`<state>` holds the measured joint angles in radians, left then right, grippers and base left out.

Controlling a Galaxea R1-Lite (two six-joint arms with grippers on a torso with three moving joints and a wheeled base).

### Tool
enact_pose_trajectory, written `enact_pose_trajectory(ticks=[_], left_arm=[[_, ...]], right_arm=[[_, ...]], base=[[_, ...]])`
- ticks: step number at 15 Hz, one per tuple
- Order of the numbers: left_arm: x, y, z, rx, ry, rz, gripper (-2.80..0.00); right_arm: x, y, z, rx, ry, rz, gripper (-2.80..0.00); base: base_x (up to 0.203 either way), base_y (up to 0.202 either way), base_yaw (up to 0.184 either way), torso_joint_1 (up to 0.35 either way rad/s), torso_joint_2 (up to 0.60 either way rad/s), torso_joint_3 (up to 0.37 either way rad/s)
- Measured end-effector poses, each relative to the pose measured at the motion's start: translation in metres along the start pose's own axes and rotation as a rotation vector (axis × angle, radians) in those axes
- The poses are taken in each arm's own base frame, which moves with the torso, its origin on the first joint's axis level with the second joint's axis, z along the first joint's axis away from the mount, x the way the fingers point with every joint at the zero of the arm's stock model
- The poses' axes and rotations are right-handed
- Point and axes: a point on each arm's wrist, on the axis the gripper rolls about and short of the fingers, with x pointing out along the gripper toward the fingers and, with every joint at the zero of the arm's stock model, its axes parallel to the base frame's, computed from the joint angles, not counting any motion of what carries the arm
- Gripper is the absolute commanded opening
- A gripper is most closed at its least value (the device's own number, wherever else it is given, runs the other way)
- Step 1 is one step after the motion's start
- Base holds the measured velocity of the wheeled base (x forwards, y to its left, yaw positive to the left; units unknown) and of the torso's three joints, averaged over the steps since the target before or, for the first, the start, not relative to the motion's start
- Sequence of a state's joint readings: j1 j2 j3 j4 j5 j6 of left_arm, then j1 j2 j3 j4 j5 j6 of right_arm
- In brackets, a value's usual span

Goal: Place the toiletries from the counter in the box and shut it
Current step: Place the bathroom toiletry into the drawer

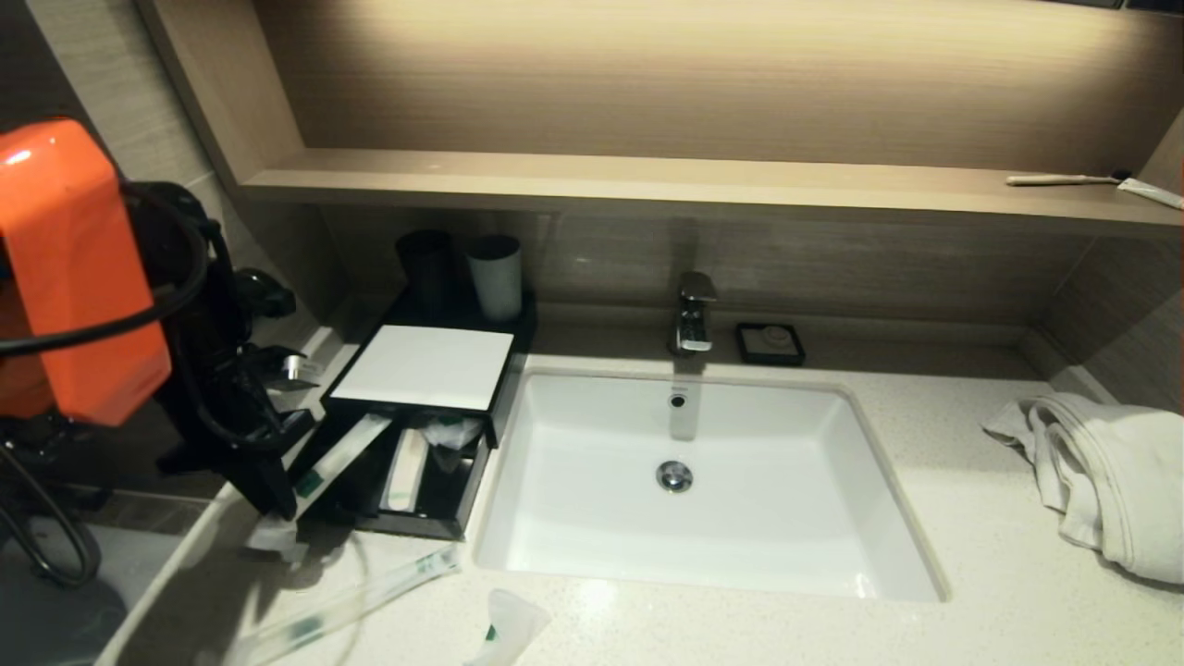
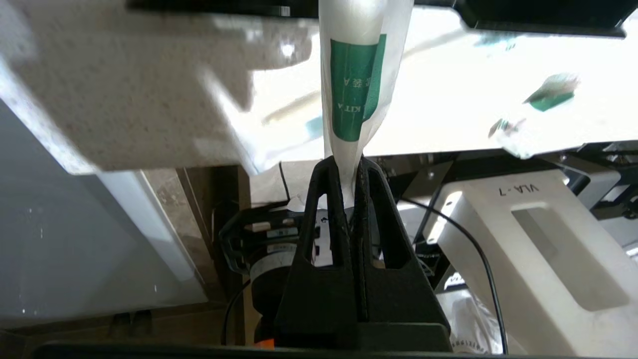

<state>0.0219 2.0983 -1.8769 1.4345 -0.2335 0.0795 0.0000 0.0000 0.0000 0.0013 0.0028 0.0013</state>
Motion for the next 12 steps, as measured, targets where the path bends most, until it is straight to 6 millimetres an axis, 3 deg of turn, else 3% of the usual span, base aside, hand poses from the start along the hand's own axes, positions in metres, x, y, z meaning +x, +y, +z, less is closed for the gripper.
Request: enact_pose_trajectory(ticks=[12], left_arm=[[0.02, 0.002, 0.034, 0.032, -0.069, 0.042, -2.8]], right_arm=[[0.0, 0.0, 0.0, 0.0, 0.0, 0.0, -2.8]], base=[[0.0, 0.0, 0.0, 0.0, 0.0, 0.0]])
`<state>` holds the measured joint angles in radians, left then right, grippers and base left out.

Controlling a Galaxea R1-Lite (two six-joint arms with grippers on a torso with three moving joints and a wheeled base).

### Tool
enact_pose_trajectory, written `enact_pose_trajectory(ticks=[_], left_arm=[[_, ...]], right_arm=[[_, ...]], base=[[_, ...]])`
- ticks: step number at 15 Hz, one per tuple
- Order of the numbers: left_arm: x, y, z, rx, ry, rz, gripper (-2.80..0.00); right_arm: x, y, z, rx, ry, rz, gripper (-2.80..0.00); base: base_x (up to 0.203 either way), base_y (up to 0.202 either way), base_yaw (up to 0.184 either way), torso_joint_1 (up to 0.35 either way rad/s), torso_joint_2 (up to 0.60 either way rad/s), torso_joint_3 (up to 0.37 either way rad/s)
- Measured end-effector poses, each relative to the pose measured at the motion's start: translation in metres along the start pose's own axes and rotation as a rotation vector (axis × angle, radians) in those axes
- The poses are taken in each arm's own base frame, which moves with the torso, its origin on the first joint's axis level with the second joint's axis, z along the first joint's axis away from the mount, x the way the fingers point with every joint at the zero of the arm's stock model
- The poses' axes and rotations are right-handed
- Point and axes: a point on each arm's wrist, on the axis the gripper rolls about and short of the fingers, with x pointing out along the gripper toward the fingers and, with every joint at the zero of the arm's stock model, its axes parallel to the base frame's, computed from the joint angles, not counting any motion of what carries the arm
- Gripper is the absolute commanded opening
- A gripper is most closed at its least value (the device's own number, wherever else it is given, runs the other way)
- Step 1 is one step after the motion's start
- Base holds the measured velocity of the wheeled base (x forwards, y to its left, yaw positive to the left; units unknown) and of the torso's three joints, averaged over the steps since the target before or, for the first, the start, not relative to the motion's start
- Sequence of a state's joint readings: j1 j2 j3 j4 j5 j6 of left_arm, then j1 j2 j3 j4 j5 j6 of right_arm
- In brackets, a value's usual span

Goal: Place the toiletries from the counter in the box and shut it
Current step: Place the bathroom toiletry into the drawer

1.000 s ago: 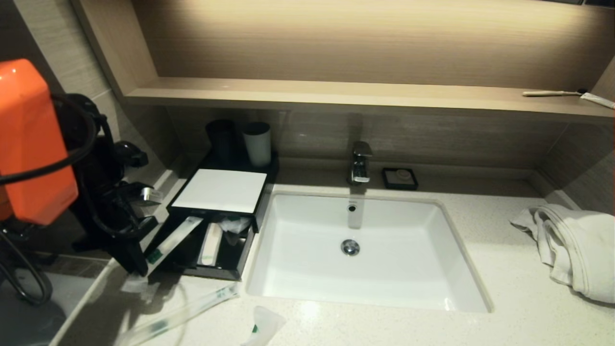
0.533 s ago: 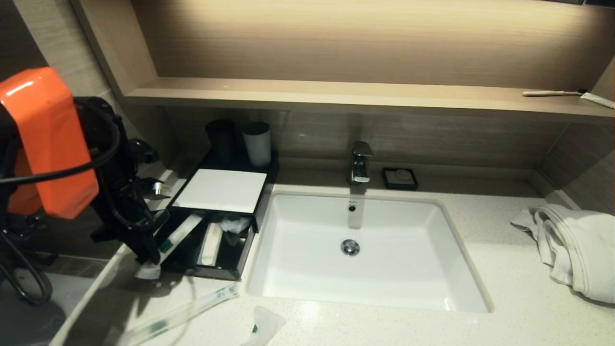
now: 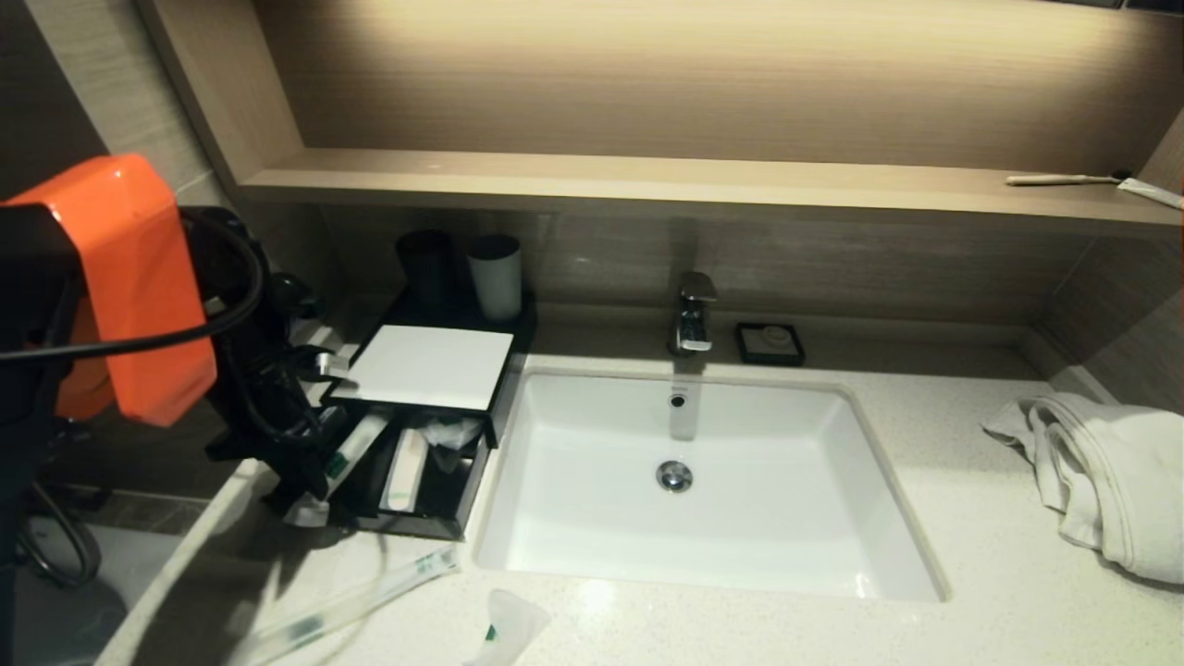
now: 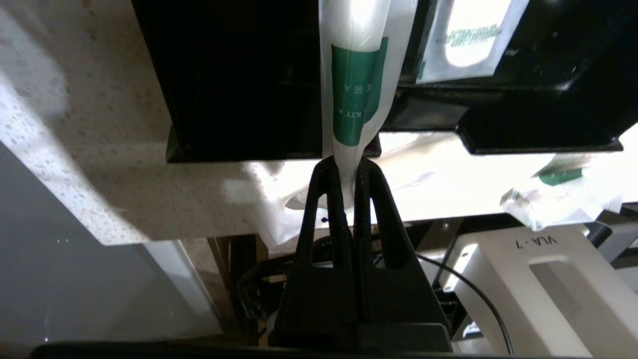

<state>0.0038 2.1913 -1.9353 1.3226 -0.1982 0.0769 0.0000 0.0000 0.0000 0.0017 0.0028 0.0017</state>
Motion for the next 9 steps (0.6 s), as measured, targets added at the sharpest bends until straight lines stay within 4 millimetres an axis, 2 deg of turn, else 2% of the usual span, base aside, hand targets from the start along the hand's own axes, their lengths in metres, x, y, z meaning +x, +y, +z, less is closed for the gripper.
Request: enact_pose_trajectory(ticks=[9], left_arm=[[0.0053, -0.0009, 0.0109, 0.019, -0.064, 0.004, -2.8]], right_arm=[[0.0, 0.0, 0.0, 0.0, 0.0, 0.0, -2.8]], base=[[0.0, 0.0, 0.0, 0.0, 0.0, 0.0]])
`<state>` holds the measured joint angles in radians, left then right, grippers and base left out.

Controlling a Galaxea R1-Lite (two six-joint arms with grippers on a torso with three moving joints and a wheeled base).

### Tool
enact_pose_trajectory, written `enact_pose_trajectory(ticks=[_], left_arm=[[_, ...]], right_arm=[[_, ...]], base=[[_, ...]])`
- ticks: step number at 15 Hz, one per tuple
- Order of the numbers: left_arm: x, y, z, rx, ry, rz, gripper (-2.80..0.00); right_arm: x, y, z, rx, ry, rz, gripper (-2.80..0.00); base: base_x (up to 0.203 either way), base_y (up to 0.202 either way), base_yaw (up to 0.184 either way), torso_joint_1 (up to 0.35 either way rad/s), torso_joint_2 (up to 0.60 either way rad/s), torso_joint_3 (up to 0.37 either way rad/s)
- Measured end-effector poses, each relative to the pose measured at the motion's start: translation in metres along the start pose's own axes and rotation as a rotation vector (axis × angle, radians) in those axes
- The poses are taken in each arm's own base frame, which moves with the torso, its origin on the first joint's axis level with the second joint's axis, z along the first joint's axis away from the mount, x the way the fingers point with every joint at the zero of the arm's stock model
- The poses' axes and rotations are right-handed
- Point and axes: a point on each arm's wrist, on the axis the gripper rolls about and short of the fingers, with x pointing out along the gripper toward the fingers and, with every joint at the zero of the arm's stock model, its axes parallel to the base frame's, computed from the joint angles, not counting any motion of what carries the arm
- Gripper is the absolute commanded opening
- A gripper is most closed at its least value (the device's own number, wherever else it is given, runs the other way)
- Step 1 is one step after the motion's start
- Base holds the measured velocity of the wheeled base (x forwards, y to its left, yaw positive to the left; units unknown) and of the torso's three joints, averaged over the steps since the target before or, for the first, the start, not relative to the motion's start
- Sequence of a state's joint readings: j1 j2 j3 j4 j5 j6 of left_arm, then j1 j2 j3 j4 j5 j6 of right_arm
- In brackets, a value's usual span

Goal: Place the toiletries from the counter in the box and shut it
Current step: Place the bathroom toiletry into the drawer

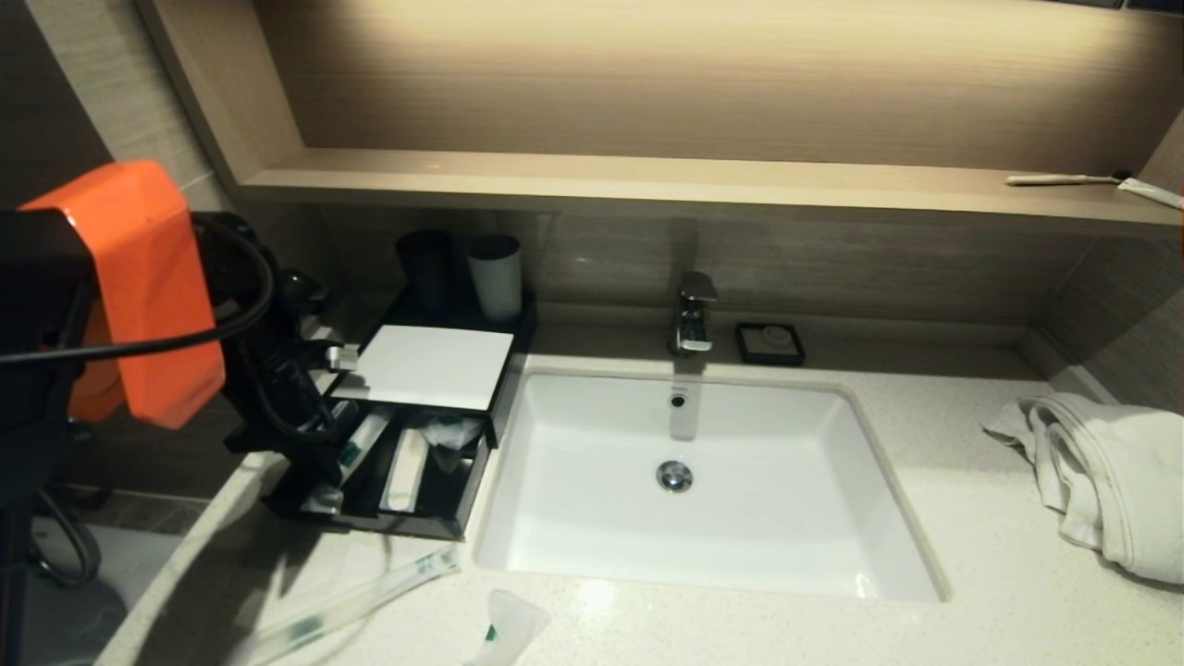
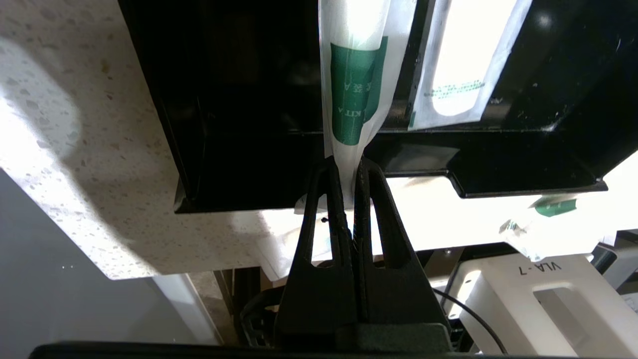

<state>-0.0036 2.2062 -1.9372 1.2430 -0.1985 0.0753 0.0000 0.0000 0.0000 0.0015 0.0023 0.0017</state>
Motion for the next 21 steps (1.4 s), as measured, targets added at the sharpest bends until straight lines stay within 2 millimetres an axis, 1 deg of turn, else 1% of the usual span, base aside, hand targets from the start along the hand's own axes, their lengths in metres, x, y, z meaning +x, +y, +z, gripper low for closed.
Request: enact_pose_trajectory(ticks=[10, 17, 18, 21], left_arm=[[0.005, 0.001, 0.01, 0.014, -0.058, 0.004, -2.8], [0.005, 0.001, 0.012, 0.019, -0.08, 0.006, -2.8], [0.005, 0.001, 0.012, 0.018, -0.08, 0.006, 0.0], [0.004, 0.001, 0.012, 0.019, -0.083, 0.005, 0.0]], right_arm=[[0.0, 0.0, 0.0, 0.0, 0.0, 0.0, -2.8], [0.0, 0.0, 0.0, 0.0, 0.0, 0.0, -2.8], [0.0, 0.0, 0.0, 0.0, 0.0, 0.0, -2.8], [0.0, 0.0, 0.0, 0.0, 0.0, 0.0, -2.8]], base=[[0.0, 0.0, 0.0, 0.0, 0.0, 0.0], [0.0, 0.0, 0.0, 0.0, 0.0, 0.0], [0.0, 0.0, 0.0, 0.0, 0.0, 0.0], [0.0, 0.0, 0.0, 0.0, 0.0, 0.0]])
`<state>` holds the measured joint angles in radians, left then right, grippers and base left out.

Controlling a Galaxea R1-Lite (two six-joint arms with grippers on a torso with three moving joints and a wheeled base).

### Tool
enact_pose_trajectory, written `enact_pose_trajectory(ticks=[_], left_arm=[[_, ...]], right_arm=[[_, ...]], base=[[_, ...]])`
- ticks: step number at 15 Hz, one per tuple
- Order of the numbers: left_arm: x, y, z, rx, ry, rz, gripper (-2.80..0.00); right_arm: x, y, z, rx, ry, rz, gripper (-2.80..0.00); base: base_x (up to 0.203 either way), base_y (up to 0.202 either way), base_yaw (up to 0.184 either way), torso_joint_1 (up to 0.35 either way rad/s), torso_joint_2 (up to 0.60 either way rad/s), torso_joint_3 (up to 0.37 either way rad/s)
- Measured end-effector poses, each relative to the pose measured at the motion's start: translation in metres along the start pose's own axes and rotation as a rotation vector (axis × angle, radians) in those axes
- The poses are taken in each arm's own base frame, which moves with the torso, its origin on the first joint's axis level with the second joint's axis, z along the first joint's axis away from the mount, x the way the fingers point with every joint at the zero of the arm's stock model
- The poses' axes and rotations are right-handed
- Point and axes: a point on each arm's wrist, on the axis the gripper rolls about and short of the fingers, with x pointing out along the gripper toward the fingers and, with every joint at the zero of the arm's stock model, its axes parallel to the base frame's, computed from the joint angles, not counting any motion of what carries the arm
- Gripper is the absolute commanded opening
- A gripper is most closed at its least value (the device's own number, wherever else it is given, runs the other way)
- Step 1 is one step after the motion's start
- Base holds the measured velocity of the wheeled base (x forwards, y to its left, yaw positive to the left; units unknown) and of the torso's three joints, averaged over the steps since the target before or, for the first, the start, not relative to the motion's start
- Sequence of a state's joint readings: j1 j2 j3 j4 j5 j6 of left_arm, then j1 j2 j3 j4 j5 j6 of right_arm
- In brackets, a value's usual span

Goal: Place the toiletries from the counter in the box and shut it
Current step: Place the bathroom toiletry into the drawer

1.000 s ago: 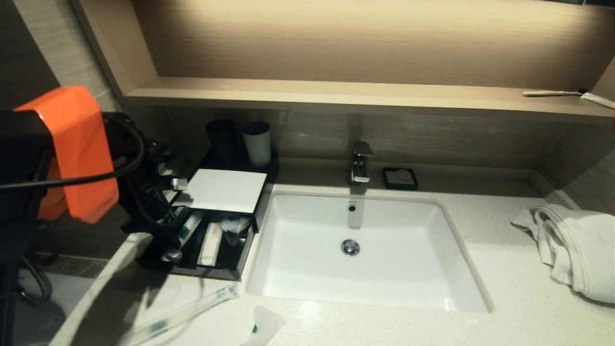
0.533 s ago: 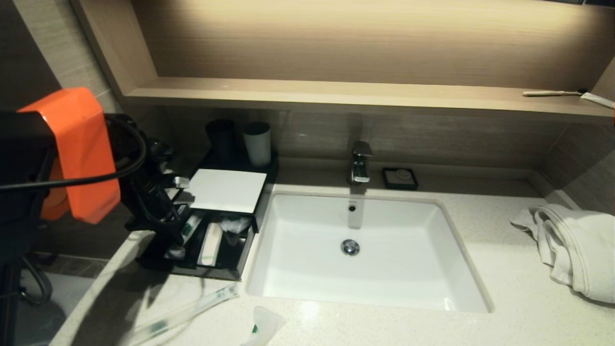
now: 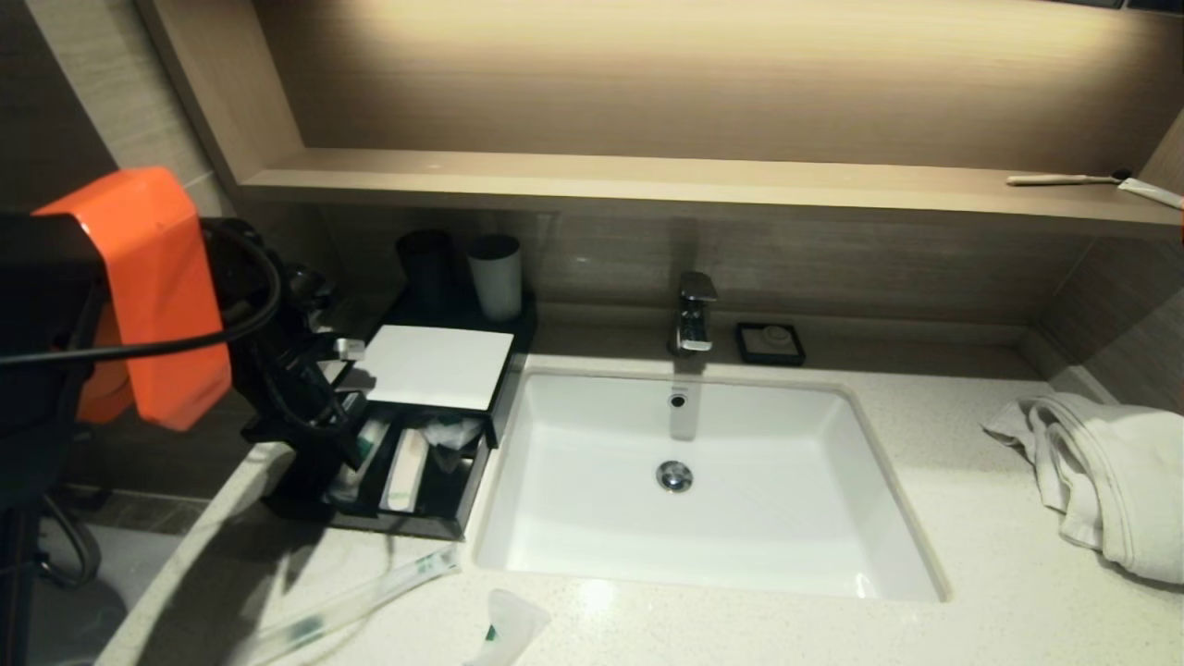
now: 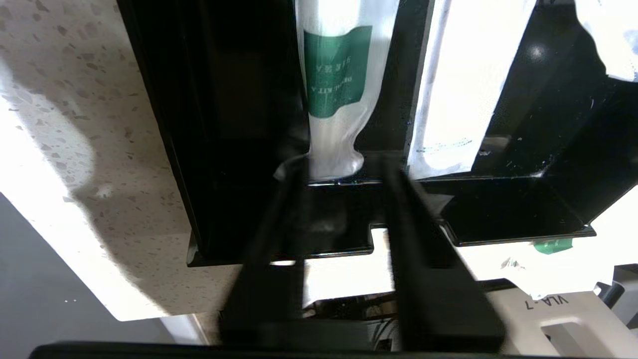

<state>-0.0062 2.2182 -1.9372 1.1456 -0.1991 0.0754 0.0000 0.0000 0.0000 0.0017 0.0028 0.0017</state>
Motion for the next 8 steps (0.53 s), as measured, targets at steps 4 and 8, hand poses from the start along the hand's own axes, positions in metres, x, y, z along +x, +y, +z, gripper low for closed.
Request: enact_pose_trajectory(ticks=[4, 8], left_arm=[[-0.008, -0.002, -0.003, -0.005, -0.016, -0.002, 0.0], [-0.034, -0.01, -0.013, 0.004, -0.07, -0.005, 0.0]], right_arm=[[0.0, 0.0, 0.0, 0.0, 0.0, 0.0, -2.8], [0.0, 0.0, 0.0, 0.0, 0.0, 0.0, -2.8]], base=[[0.0, 0.0, 0.0, 0.0, 0.0, 0.0], [0.0, 0.0, 0.0, 0.0, 0.0, 0.0]])
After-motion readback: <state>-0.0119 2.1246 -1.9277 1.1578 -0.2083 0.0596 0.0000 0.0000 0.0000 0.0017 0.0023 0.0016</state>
